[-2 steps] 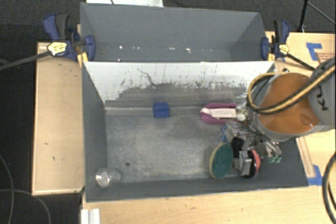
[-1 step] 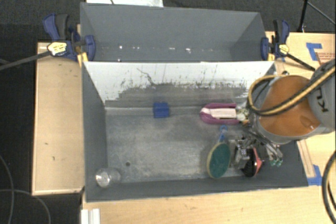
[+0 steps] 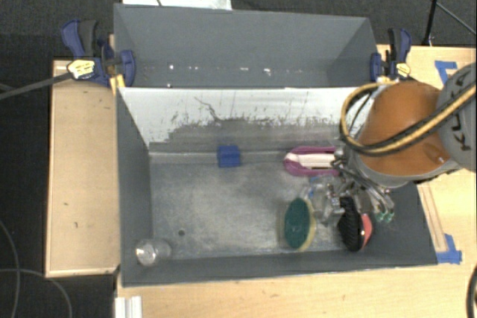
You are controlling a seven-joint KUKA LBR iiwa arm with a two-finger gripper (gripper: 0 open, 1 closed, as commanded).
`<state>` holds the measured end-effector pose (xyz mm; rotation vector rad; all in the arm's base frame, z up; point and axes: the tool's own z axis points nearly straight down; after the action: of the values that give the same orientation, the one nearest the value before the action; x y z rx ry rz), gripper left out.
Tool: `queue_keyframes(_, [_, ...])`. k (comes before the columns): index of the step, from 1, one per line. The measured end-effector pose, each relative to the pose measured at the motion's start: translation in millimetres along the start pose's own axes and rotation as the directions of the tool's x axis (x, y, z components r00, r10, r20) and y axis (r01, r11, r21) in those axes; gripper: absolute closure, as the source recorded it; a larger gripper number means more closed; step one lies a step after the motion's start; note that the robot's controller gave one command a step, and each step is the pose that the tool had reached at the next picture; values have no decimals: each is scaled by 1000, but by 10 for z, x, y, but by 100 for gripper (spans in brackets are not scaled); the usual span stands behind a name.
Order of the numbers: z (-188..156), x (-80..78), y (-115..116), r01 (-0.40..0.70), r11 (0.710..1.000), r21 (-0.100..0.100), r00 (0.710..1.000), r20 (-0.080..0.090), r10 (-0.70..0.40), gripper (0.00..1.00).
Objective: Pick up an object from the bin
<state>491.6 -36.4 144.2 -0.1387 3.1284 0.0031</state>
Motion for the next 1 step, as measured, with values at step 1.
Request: queue_keyframes(1, [39, 22, -30, -4, 1000, 1, 1000, -8, 4, 0])
